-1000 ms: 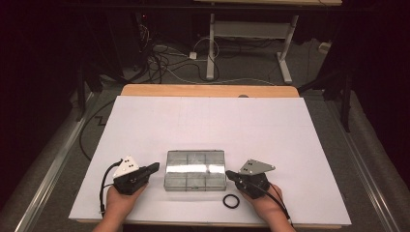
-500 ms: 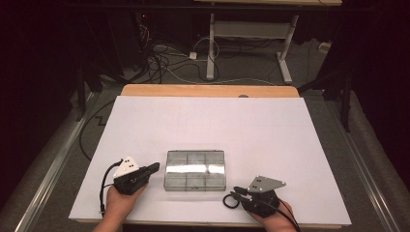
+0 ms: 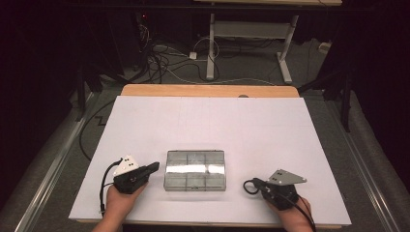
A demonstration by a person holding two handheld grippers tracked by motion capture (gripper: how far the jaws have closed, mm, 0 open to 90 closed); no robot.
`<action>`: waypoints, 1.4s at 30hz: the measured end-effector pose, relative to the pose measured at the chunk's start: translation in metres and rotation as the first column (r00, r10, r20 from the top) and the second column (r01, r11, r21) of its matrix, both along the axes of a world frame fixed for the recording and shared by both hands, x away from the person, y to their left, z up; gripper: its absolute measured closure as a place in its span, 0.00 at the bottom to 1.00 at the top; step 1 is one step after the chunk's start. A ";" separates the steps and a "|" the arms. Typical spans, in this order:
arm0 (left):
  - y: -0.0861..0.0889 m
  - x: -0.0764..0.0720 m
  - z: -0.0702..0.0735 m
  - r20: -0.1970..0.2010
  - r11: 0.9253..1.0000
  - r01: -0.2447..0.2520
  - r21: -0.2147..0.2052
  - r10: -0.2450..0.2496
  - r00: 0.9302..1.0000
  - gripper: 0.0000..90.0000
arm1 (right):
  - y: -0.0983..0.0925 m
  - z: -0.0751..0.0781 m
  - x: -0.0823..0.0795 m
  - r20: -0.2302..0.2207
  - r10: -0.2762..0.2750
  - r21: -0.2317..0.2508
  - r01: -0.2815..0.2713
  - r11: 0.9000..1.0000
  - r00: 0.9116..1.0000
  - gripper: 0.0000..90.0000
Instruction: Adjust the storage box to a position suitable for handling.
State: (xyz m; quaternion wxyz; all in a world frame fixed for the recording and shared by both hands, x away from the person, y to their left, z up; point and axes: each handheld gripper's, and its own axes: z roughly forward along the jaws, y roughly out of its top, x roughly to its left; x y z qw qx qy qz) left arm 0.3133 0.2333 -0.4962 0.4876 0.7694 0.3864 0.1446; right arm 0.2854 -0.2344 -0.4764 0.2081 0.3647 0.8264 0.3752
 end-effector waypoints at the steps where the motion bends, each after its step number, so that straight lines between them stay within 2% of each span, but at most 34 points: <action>1: -0.001 0.003 0.002 -0.004 1.000 -0.007 -0.004 0.007 1.000 0.97 | -0.012 0.000 0.003 0.006 -0.048 -0.008 0.048 0.999 0.999 0.98; 3: -0.003 0.010 0.006 -0.008 1.000 -0.009 -0.001 0.009 1.000 0.97 | -0.021 0.000 0.006 0.008 -0.088 -0.010 0.088 0.996 0.996 0.98; 6: -0.007 0.028 0.009 -0.010 0.999 -0.036 -0.001 0.036 0.999 0.97 | -0.029 -0.001 0.009 0.005 -0.117 -0.002 0.117 0.993 0.993 0.98; 10: -0.014 0.052 0.007 -0.033 0.998 -0.058 -0.001 0.058 0.998 0.97 | -0.034 -0.004 0.011 -0.010 -0.128 0.000 0.128 0.992 0.992 0.96; 13: -0.022 0.063 0.006 -0.053 0.998 -0.061 0.005 0.061 0.997 0.97 | -0.035 -0.003 0.011 -0.011 -0.132 0.015 0.132 0.991 0.991 0.87; 16: -0.029 0.069 0.006 -0.061 0.998 -0.059 0.023 0.061 0.996 0.97 | -0.038 -0.002 0.012 -0.007 -0.145 0.036 0.145 0.989 0.989 0.83; 18: -0.032 0.071 0.006 -0.068 0.998 -0.054 0.029 0.056 0.996 0.97 | -0.039 0.000 0.010 -0.002 -0.148 0.054 0.148 0.988 0.989 0.83; 23: -0.037 0.071 0.004 -0.076 0.998 -0.049 0.043 0.052 0.996 0.97 | -0.036 0.006 0.006 0.029 -0.134 0.063 0.132 0.989 0.991 0.85; 29: -0.040 0.068 0.005 -0.069 0.997 -0.061 0.053 0.065 0.995 0.98 | -0.028 0.007 0.004 0.034 -0.111 0.068 0.108 0.992 0.993 0.89; 31: -0.042 0.067 0.005 -0.057 0.996 -0.054 0.065 0.057 0.997 0.98 | -0.025 0.008 0.003 0.037 -0.104 0.062 0.101 0.993 0.994 0.89; 35: -0.051 0.062 0.006 -0.056 0.997 -0.044 0.064 0.047 0.997 0.98 | -0.021 0.008 0.002 0.039 -0.093 0.059 0.091 0.994 0.995 0.91; 42: -0.067 0.057 0.007 -0.052 0.997 -0.021 0.072 0.024 0.998 0.98 | -0.015 0.008 0.001 0.036 -0.060 0.082 0.057 0.995 0.998 0.97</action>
